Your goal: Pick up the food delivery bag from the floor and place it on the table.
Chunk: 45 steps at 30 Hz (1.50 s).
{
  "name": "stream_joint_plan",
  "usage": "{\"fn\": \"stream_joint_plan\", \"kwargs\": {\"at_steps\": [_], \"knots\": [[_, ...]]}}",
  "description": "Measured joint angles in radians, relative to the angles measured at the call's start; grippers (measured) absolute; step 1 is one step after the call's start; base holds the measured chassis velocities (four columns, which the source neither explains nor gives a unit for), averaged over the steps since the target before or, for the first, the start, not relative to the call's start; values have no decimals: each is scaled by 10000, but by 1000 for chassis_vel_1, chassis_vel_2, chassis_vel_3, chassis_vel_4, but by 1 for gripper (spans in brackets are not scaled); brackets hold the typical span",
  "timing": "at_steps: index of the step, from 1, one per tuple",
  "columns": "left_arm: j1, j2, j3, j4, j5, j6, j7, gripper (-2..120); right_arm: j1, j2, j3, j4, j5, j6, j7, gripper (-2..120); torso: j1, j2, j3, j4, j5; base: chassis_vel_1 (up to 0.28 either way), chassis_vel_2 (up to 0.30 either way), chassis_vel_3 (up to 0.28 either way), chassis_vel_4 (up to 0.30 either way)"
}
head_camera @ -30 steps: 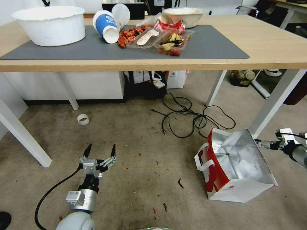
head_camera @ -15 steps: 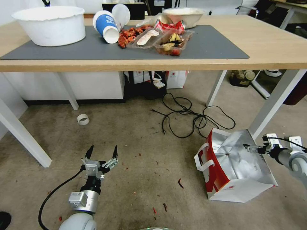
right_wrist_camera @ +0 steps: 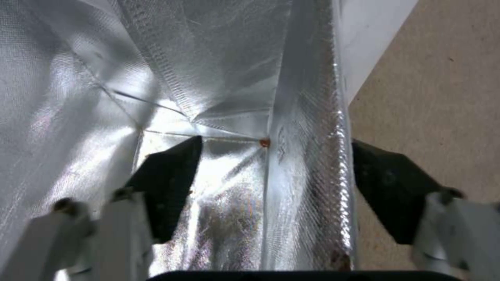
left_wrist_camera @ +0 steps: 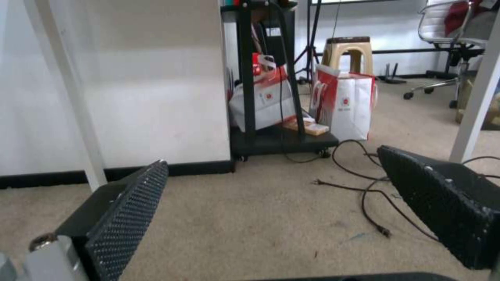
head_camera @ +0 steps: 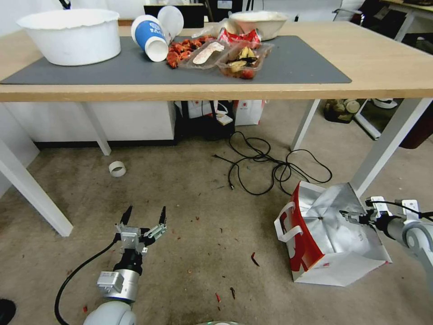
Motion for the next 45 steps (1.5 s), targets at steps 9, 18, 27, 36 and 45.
{"fn": "stream_joint_plan", "kwargs": {"at_steps": [9,18,27,36,45], "knots": [[-26,29,-11,33,198,114,42,100,9,61,52,-104,-72,1,-190,35,0,0,0,0,-1,0,0,0,0],[-46,43,-34,6,318,316,62,100,1,143,115,-176,-186,7,-362,4,0,1,0,0,0,0,0,0,0],[2,47,-60,-111,267,389,24,100,-57,85,182,15,-108,7,-615,0,0,1,0,0,2,0,0,0,0],[117,67,-86,-276,258,403,14,100,-604,-631,268,1362,1067,7,-1958,0,1,1,0,-1,0,0,0,0,0],[320,77,-155,-487,251,401,5,100,-847,-2157,217,3054,1924,7,-4820,0,0,2,0,-1,-4,0,0,0,0]]}}
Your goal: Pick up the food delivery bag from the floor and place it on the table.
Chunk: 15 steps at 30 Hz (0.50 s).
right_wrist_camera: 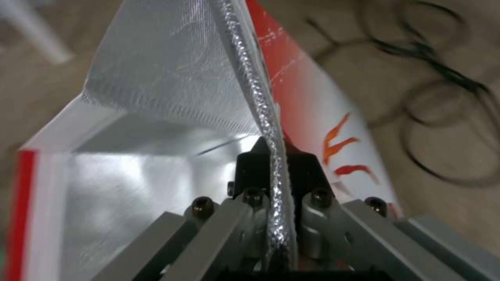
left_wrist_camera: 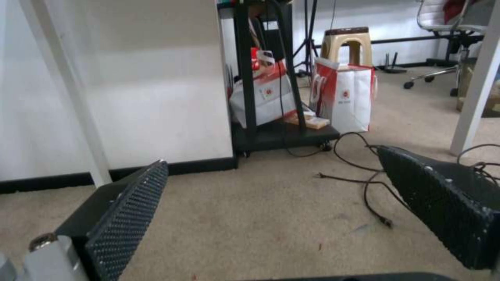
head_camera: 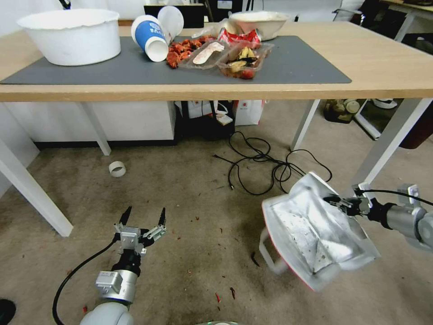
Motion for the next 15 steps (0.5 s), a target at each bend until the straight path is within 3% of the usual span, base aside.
{"fn": "stream_joint_plan", "kwargs": {"at_steps": [8,12,15], "knots": [[192,-44,-58,-171,26,-53,-4,100,629,-1739,-921,475,1099,-2,-1010,0,0,0,0,0,7,0,0,0,0],[291,-48,-105,-241,62,-122,-4,100,1860,-3459,-2014,384,2326,6,-2281,0,1,0,1,4,5,0,0,0,0],[301,-43,-122,-261,65,-127,-4,100,2426,-4018,-2339,338,2795,22,-2820,0,0,0,0,1,-1,0,0,0,0]]}}
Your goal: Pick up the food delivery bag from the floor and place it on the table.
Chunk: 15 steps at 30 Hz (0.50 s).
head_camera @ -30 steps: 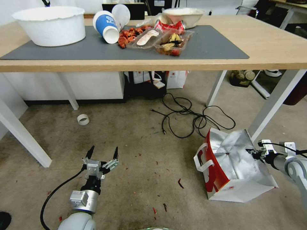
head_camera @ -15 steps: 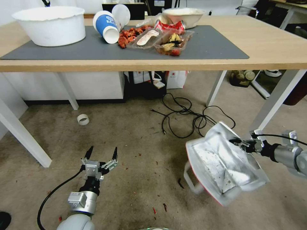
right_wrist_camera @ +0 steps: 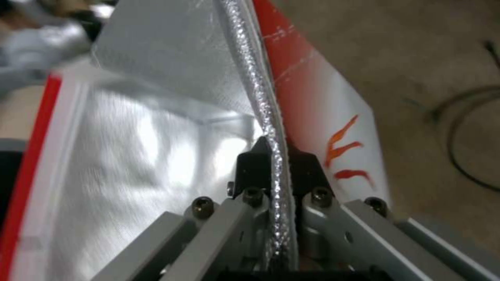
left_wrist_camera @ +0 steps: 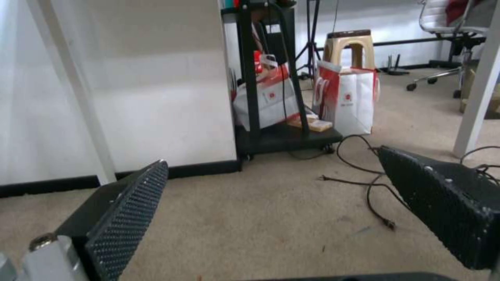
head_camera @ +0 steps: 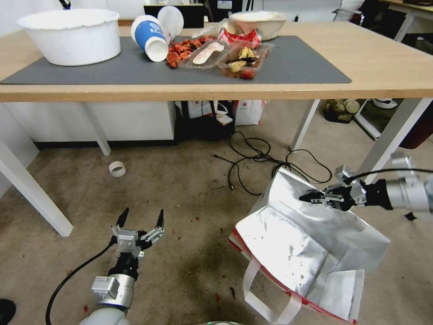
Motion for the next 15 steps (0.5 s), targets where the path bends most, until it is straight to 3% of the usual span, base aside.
{"fn": "stream_joint_plan", "kwargs": {"at_steps": [4,5,8,15], "knots": [[4,0,-6,-12,2,-4,1,100,674,-371,-404,-23,456,20,-390,0,1,0,0,-1,8,0,0,0,0],[22,-9,34,-40,19,-19,1,100,1651,-867,-1014,-102,1001,36,-990,0,1,-1,1,2,1,0,0,0,0],[28,-17,95,-60,54,-32,2,100,2273,-1202,-1423,-323,1384,39,-1381,0,1,0,0,-1,3,0,0,0,0],[88,-16,170,-137,161,-84,2,100,2284,-1517,-1275,-283,1817,28,-1918,0,1,0,0,-1,5,0,0,0,0]]}}
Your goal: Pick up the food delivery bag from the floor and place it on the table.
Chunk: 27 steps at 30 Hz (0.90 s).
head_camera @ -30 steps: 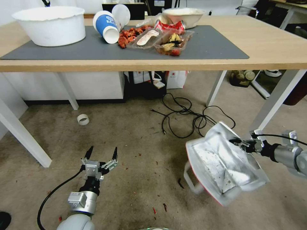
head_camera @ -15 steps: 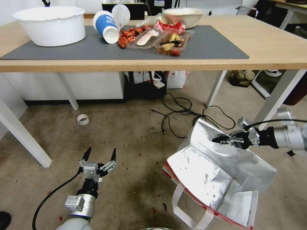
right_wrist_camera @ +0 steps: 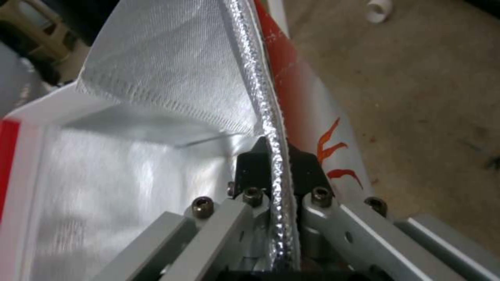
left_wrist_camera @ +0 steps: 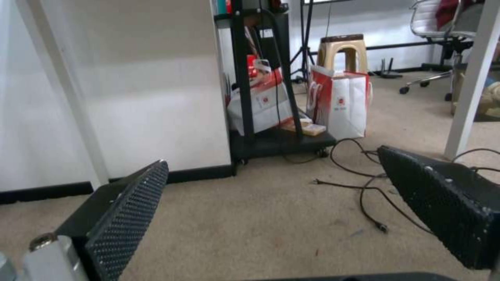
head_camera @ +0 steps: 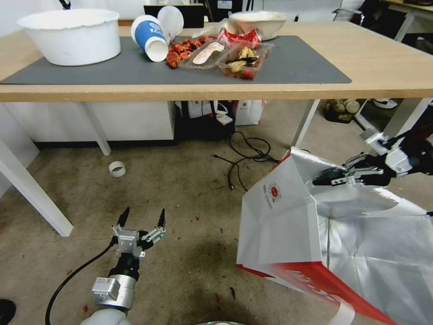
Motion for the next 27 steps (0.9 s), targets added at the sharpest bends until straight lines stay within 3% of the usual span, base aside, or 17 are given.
{"fn": "stream_joint_plan", "kwargs": {"at_steps": [27], "knots": [[381,-154,-162,-296,368,-261,-124,100,-180,437,162,392,-331,45,-592,0,-1,0,0,1,-1,0,0,0,0]]}}
